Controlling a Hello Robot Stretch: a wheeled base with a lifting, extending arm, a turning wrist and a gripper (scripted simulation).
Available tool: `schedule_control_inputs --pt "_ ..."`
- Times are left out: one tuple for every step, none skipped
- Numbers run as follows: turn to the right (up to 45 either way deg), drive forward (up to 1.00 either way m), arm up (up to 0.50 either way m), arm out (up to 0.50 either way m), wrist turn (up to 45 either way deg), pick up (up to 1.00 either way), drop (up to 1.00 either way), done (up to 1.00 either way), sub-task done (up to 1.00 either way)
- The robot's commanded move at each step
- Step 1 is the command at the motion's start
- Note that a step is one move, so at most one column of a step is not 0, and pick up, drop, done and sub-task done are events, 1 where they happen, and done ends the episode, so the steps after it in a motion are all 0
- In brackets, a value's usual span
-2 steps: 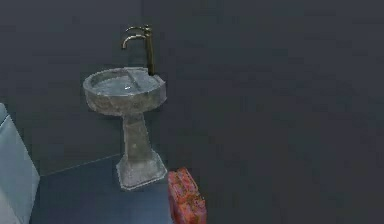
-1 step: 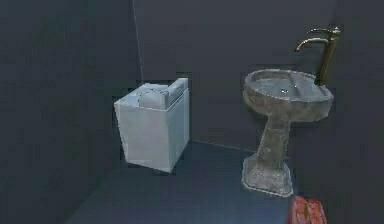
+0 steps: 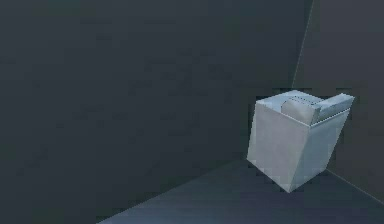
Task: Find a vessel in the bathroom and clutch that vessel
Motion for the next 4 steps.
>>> schedule_control_inputs --pt "0.0 0.0 0.12 0.0 0.0 0.0 0.0 0.0 0.0" --pt "0.0 0.0 0.0 0.48 0.0 0.0 0.0 0.0 0.0" --pt "0.0 0.0 0.0 0.0 45.0 0.0 0.0 0.0 0.0" --pt "0.0 0.0 0.0 0.0 45.0 0.0 0.0 0.0 0.0"
